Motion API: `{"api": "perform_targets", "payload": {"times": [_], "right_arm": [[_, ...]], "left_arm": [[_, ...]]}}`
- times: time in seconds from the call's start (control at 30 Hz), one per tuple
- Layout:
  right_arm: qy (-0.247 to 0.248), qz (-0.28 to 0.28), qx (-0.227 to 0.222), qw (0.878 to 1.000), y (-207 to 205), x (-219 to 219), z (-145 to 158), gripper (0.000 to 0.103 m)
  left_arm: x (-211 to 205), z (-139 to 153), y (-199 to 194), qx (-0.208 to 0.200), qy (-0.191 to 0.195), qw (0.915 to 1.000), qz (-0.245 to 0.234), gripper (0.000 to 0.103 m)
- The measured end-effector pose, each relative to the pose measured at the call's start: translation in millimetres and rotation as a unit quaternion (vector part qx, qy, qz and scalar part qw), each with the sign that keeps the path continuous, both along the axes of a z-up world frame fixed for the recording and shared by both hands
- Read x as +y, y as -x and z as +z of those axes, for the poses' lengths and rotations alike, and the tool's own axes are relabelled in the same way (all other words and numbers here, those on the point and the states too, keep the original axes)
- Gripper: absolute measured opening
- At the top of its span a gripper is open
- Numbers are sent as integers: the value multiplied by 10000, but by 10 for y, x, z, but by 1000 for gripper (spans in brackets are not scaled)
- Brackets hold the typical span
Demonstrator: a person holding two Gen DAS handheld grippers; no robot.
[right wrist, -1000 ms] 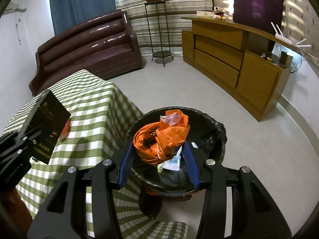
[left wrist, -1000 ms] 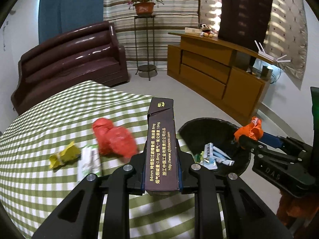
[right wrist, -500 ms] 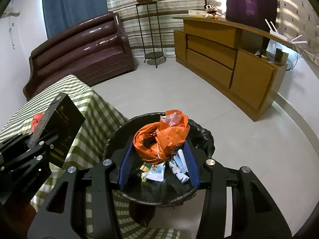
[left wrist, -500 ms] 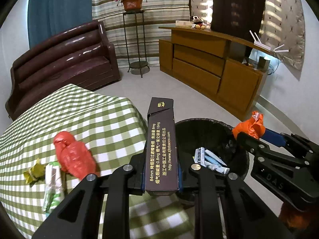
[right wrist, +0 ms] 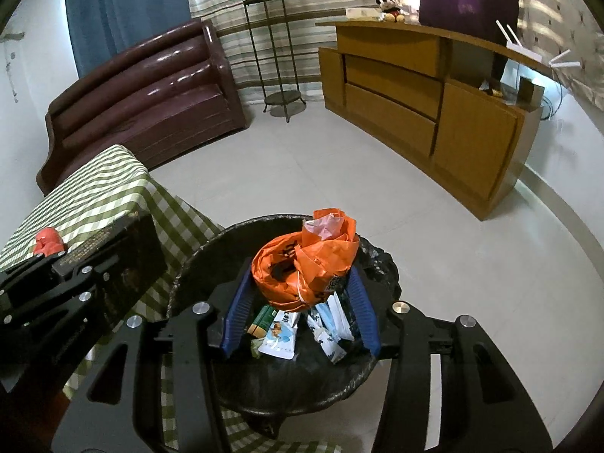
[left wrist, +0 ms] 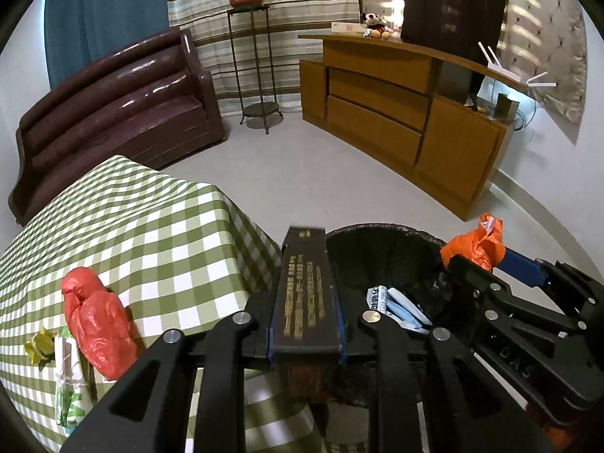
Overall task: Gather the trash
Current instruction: 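Move both open tools back toward the table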
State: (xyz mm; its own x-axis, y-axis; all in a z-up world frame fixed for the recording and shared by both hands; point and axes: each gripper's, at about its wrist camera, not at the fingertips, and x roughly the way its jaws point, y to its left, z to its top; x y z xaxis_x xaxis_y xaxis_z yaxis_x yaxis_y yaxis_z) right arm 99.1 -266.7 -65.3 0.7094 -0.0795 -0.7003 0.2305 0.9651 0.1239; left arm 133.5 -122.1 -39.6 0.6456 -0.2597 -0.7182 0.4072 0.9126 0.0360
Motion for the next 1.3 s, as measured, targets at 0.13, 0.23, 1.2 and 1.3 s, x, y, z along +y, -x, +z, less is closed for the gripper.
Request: {"api": "perform_targets", "payload": {"times": [0.13,0.23,1.2,1.3], "right_arm": [[-30,-60,-32,10000,21,-20,4,57],[-40,-103,-52,9999,54,-38,21,58],[16,96,-87,9999,375,689,251,83],[-23,294,-71,9995,338,877,271,84]], "left_arm": [[-35,-19,13,-1,-45,10000,3,33],[-23,-3,14,-33,-31,10000,30,40],[1018,286,441,-264,114,9970,714,63],[1273,289,488,-267,125,9954,913,63]]}}
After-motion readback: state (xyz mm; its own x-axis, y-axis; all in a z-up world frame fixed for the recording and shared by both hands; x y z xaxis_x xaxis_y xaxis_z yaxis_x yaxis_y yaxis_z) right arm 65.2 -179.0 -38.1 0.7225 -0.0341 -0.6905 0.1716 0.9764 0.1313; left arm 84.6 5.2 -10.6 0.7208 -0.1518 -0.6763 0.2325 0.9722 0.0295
